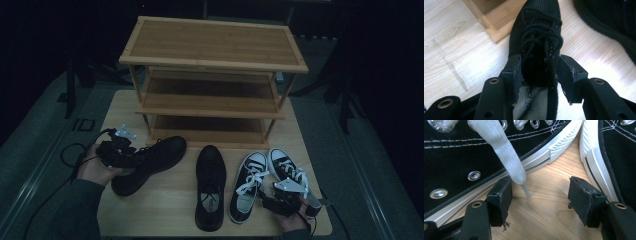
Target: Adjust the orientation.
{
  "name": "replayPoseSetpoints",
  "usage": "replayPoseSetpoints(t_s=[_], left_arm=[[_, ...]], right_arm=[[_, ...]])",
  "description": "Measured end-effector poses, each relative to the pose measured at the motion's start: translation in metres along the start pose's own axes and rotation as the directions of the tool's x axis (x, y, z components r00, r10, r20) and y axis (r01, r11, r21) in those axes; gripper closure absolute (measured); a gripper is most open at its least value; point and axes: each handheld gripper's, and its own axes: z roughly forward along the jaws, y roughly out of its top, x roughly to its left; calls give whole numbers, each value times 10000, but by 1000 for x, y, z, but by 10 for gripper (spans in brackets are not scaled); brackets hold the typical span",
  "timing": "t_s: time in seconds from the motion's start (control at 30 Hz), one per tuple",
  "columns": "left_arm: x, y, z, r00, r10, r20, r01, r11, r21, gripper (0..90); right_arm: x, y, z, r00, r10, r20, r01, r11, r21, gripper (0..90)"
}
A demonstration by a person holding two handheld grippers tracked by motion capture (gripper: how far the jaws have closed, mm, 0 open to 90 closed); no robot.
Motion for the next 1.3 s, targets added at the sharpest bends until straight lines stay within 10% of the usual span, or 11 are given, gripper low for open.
replayPoseSetpoints(t_s=[1.3], left_arm=[[-60, 30, 19, 9919, 929, 871, -931, 9957, -16, 523]], right_arm=[[0, 0, 0, 10000, 22, 8, -22, 10000, 4, 355]])
